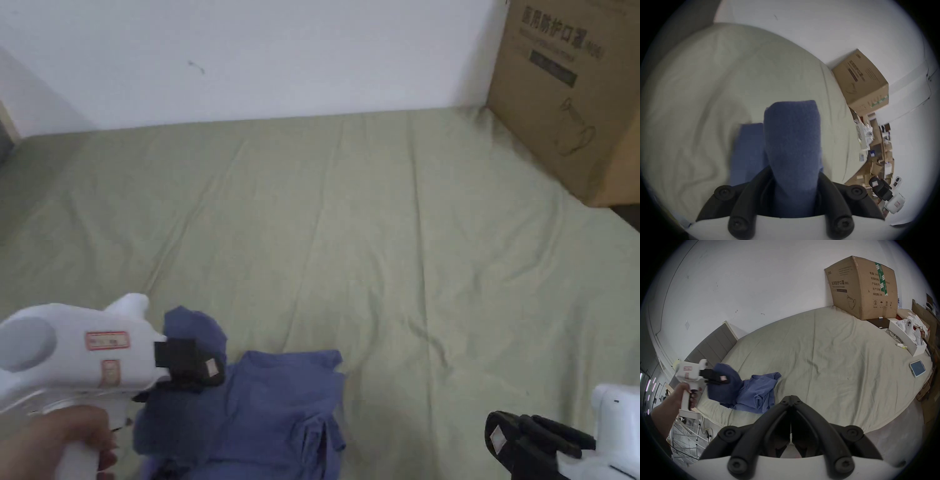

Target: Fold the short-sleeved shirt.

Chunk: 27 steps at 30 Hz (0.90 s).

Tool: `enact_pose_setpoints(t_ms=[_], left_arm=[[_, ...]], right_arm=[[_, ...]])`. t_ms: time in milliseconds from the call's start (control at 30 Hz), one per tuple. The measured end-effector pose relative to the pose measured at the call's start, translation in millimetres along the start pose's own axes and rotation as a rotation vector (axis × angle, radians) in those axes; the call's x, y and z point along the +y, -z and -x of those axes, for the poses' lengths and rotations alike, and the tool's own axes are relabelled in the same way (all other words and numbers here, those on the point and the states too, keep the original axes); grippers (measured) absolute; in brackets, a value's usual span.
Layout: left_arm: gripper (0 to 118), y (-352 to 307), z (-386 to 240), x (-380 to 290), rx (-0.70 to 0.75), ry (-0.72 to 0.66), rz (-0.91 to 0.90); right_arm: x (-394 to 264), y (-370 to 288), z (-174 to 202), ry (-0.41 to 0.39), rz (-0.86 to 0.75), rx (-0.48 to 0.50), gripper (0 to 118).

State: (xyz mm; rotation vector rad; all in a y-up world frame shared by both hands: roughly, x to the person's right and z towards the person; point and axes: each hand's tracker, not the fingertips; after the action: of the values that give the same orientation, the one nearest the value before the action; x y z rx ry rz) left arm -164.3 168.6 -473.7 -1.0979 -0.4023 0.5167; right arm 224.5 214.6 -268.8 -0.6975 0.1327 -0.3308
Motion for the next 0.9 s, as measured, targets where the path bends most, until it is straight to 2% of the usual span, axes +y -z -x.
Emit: enact_pose_setpoints(t_ms=[33,67,133,167,200,300,367,400,467,500,567,633,700,900], left_arm=[[12,18.3,-7.1,-0.5,-0.006,0.011,0.017],[18,39.5,-13.8,-0.8,-0.029,0.006,0.040],[78,69.9,-17.9,-6.2,-0.115,-0.074,0.093],[99,76.2,-18.8,-9.1,-0.160,-0.119,0.087],[110,75.5,-21.0,-9.4,-0.235,-0.139,0.070],[110,47.8,-20.1,1.8,-0.332,-0.117,-0.028],[111,16.1,-24.2,5.5,-0.267,-0.059,-0.077],[111,2.4,-23.7,6.1,-0.184,-0.017,-0.109],[104,-15.8,-22.3,2.3,-0.121,0.072,-0.160],[78,-24.5,-28.5,-3.1,-0.095,0.136,-0.177],[4,-22.9,-36.4,-13.8,-0.010,0.258,-0.196],[1,-1.6,-40.0,-19.7,0.046,0.356,-0.163],[1,24.2,-44.9,-24.3,0.019,0.363,-0.079],[1,116.7,-54.0,-51.8,0.059,0.416,0.094]], right_arm=[[0.3,-2.4,-1.7,-0.003,-0.005,-0.003,0],[1.0,-4.8,-3.8,-0.008,-0.008,-0.011,0],[2.4,-7.6,-7.4,-0.015,-0.008,-0.026,0],[2.8,-8.6,-9.1,-0.014,-0.008,-0.029,0],[3.2,-9.9,-11.6,-0.011,-0.010,-0.032,0],[3.9,-9.7,-16.9,0.005,-0.015,-0.033,0],[5.0,-7.3,-17.5,0.012,-0.014,-0.036,0],[5.4,-5.8,-17.9,0.020,-0.012,-0.030,0],[5.6,-4.6,-17.0,0.032,-0.019,-0.008,0],[5.7,-4.0,-16.4,0.032,-0.024,-0.001,0],[5.4,-1.9,-15.0,0.025,-0.026,0.005,0],[4.4,-0.4,-15.1,0.022,-0.020,0.007,0],[2.0,0.9,-16.4,0.025,-0.012,0.011,0],[-1.8,0.8,-25.1,0.033,0.005,-0.018,0]])
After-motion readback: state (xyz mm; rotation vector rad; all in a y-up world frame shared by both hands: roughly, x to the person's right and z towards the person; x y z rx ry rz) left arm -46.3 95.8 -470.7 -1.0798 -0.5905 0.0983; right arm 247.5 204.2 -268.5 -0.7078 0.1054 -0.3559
